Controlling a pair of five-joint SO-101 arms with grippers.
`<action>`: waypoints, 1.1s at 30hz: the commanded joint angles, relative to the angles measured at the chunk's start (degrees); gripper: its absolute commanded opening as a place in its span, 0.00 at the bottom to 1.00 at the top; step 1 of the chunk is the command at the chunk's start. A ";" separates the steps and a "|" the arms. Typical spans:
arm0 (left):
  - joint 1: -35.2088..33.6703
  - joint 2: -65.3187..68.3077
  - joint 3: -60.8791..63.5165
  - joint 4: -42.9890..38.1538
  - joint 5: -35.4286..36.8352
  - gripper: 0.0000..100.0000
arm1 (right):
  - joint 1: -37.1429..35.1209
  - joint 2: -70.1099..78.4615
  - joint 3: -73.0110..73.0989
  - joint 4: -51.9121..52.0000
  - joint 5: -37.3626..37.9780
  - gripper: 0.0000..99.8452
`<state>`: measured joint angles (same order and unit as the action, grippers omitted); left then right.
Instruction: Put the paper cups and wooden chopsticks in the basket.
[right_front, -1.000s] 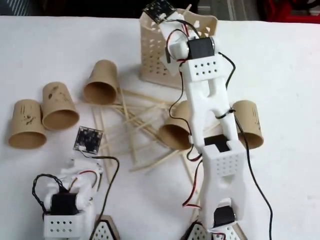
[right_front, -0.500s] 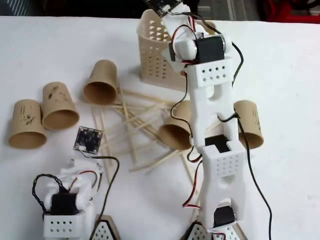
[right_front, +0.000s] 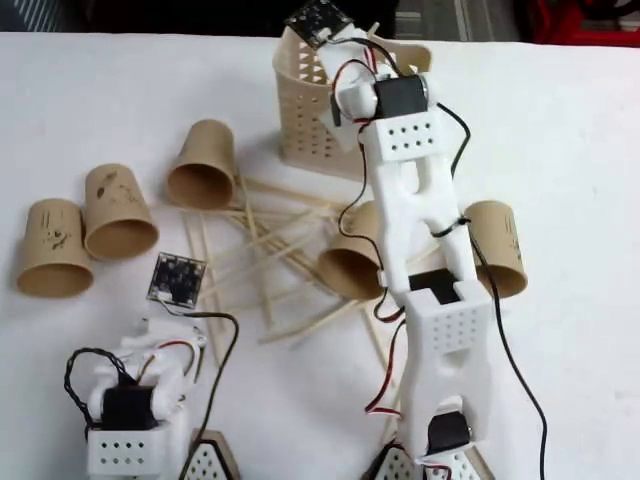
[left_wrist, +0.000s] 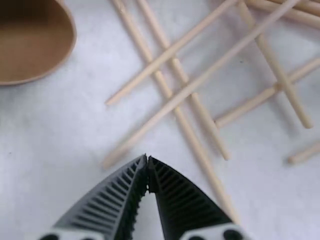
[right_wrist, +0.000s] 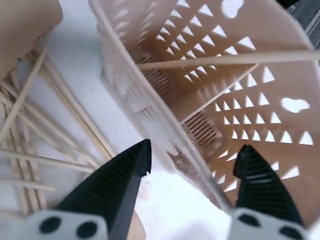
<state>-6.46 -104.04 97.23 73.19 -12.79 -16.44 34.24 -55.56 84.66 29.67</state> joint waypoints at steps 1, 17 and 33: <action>-0.13 -0.22 -0.26 0.26 -0.26 0.02 | 0.66 -3.38 0.35 -1.10 3.25 0.17; -0.13 -0.22 -0.26 0.26 -0.26 0.02 | -0.48 -4.88 -0.09 7.25 17.76 0.02; -0.04 -0.22 -0.26 0.26 -0.26 0.02 | -0.75 -9.80 0.53 13.76 23.65 0.02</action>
<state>-6.46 -104.04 97.23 73.19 -12.79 -16.88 28.88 -54.77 98.20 52.97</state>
